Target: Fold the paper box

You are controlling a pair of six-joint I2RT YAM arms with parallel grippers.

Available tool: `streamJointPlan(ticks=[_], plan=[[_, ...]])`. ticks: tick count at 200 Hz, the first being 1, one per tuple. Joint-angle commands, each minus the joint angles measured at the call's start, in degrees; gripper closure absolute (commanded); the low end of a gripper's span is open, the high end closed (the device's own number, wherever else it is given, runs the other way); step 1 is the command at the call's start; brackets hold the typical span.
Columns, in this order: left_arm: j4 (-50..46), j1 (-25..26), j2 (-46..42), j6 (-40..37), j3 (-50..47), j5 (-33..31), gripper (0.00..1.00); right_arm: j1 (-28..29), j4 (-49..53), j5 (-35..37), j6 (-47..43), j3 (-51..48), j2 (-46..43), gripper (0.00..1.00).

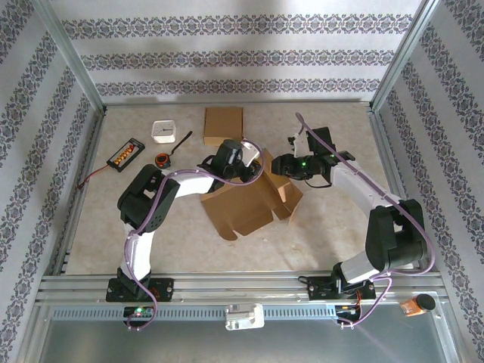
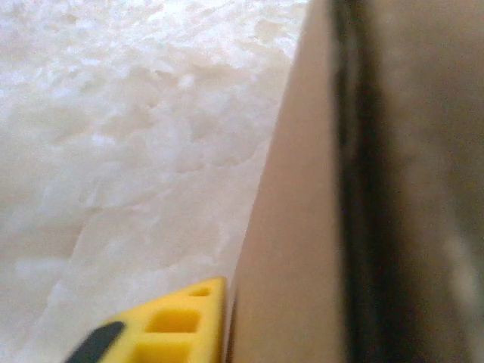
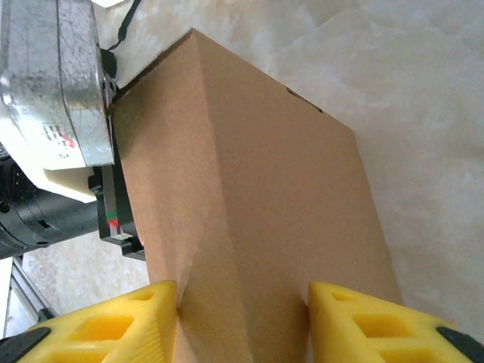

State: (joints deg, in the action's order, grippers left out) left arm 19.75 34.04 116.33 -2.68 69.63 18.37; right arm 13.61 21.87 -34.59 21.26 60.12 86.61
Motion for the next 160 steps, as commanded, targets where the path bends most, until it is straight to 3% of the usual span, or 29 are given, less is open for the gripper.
streamJointPlan(ticks=[1, 16, 35, 67, 97, 121, 160], plan=[[-1.19, 1.58, 1.41, 2.80, 0.51, -4.64, 1.00, 0.26, 0.90, -1.03, -1.35, 1.54, 0.91, 0.48], [-0.85, 2.38, 0.77, 4.11, -0.48, -9.88, 1.00, 0.11, 0.80, 2.92, -0.01, 2.00, -1.36, 0.35], [-1.14, 3.04, -0.90, 6.28, -1.98, -19.55, 1.00, -0.36, 1.11, 10.21, 2.62, 2.87, -6.11, 0.29], [-0.07, 3.40, -4.33, 9.47, -5.55, -35.60, 1.00, -0.76, 3.79, 24.16, 12.62, 4.23, -13.91, 0.28], [-1.02, 4.03, -5.67, 12.08, -6.16, -39.44, 1.00, -0.04, 8.41, 27.21, 20.76, 7.40, -15.22, 0.29], [-1.39, 5.62, -6.44, 13.80, -6.78, -39.02, 0.62, 0.79, 10.37, 24.18, 24.62, 9.25, -12.98, 0.29], [-7.52, 6.48, -15.51, 20.65, -9.07, -33.41, 0.37, 4.48, 17.24, 25.67, 24.65, 16.27, -7.35, 0.32]])
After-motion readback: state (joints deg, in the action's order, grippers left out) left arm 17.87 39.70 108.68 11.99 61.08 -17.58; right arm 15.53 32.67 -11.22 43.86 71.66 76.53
